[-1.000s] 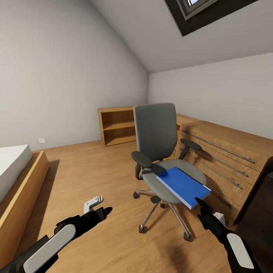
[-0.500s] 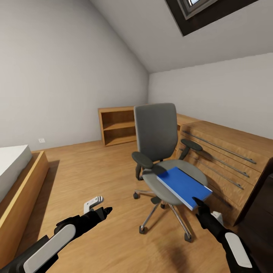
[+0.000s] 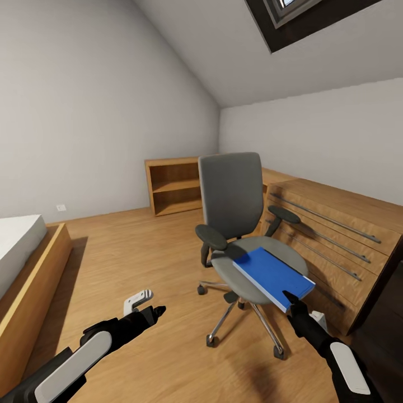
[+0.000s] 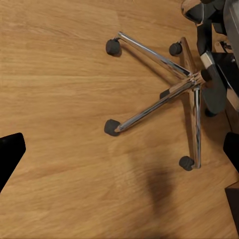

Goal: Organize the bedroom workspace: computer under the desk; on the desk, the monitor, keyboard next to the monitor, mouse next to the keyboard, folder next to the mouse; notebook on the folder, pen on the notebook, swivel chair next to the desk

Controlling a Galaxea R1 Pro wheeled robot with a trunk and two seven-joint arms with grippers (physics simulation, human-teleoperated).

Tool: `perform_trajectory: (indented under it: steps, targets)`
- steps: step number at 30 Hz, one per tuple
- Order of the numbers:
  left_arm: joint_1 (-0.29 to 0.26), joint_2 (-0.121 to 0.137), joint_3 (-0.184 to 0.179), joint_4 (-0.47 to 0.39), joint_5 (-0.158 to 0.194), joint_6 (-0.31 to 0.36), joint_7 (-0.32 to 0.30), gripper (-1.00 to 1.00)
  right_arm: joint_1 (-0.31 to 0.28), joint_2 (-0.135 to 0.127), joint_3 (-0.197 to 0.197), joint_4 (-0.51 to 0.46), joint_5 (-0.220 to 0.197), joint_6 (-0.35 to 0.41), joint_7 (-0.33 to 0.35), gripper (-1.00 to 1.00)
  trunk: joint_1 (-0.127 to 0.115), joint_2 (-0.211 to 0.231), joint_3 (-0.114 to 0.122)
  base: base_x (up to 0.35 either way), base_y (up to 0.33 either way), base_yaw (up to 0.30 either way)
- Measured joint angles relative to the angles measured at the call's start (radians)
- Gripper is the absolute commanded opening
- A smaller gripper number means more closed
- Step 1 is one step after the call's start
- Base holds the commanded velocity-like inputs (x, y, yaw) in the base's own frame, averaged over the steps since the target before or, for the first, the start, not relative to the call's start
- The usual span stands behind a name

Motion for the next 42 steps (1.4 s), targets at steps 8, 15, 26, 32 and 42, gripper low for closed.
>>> perform_trajectory:
  steps: [8,15,26,32,42]
  targets:
    - [0.000,0.000,0.000,0.000,0.000,0.000,0.000,1.00,0.000,0.000,0.000,0.000,0.000,0.000,0.000,-1.00,0.000,0.000,0.000,0.000,0.000,0.000]
    - [0.000,0.000,0.000,0.000,0.000,0.000,0.001,1.00,0.000,-0.001,0.000,0.000,0.000,0.000,0.000,-1.00,0.000,0.000,0.000,0.000,0.000,0.000]
    - [0.000,0.000,-0.002,0.000,0.000,0.000,0.001,1.00,0.000,-0.002,0.000,-0.001,0.000,0.001,0.002,-1.00,-0.015,0.028,0.012,0.000,0.000,0.000]
    - [0.000,0.000,-0.003,0.000,-0.002,0.000,0.002,1.00,0.000,-0.002,0.001,-0.008,-0.001,0.002,0.012,-1.00,-0.038,0.070,0.031,0.000,0.000,0.000]
    - [0.000,0.000,-0.002,0.000,-0.002,0.000,0.005,1.00,0.000,-0.001,-0.001,-0.099,0.001,0.003,0.029,-1.00,-0.076,0.140,0.063,-0.079,0.000,0.000]
